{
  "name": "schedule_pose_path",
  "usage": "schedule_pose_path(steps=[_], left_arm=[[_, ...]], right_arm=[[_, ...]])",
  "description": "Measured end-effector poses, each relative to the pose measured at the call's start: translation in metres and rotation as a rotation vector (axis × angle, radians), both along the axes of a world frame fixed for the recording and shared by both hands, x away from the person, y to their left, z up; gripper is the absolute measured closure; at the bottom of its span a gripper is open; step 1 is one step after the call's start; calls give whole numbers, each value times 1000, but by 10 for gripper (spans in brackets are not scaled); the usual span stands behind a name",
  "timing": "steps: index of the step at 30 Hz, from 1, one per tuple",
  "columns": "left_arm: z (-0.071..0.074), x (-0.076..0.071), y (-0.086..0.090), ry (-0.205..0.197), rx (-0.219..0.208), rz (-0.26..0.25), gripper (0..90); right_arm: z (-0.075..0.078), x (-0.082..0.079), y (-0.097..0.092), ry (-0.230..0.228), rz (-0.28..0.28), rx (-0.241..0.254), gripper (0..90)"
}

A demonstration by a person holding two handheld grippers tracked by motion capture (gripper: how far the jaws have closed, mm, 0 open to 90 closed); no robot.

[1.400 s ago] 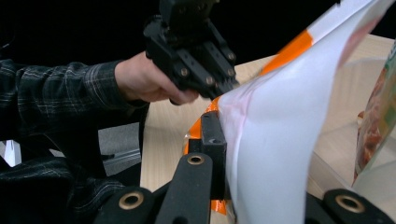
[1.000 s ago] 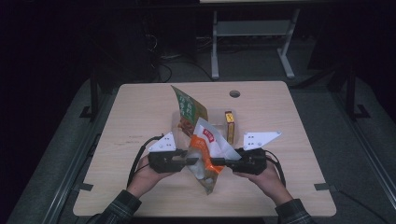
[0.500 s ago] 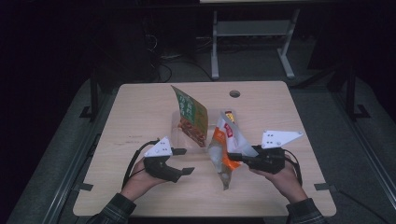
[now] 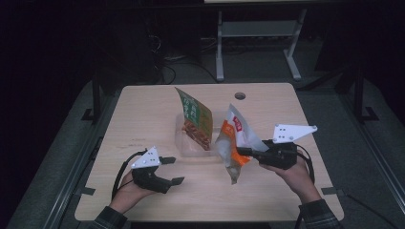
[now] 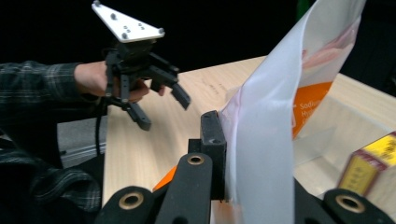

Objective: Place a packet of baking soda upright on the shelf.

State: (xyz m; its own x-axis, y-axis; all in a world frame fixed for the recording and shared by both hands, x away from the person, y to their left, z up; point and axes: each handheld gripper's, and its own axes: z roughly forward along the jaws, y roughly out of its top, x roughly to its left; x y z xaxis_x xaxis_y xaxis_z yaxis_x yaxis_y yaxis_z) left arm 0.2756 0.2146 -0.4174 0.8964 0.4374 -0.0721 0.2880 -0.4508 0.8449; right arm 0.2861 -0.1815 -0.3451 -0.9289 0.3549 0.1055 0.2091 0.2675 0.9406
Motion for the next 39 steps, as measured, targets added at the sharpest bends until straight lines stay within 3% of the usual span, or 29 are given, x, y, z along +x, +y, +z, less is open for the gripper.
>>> schedule_pose_path(steps=[19,26,31,39], left_arm=[[-5,5,4,-7,8,7,214],[-5,5,3,13,-2,13,214],[-6,5,3,13,-5,12,213],[-6,5,3,15,-9,16,211]], right_arm=[[9,65,14,-1,-70,-29,900],[11,87,24,-4,-87,-48,900],[8,99,31,5,-113,-76,900],[1,110,29,20,-145,-65,900]])
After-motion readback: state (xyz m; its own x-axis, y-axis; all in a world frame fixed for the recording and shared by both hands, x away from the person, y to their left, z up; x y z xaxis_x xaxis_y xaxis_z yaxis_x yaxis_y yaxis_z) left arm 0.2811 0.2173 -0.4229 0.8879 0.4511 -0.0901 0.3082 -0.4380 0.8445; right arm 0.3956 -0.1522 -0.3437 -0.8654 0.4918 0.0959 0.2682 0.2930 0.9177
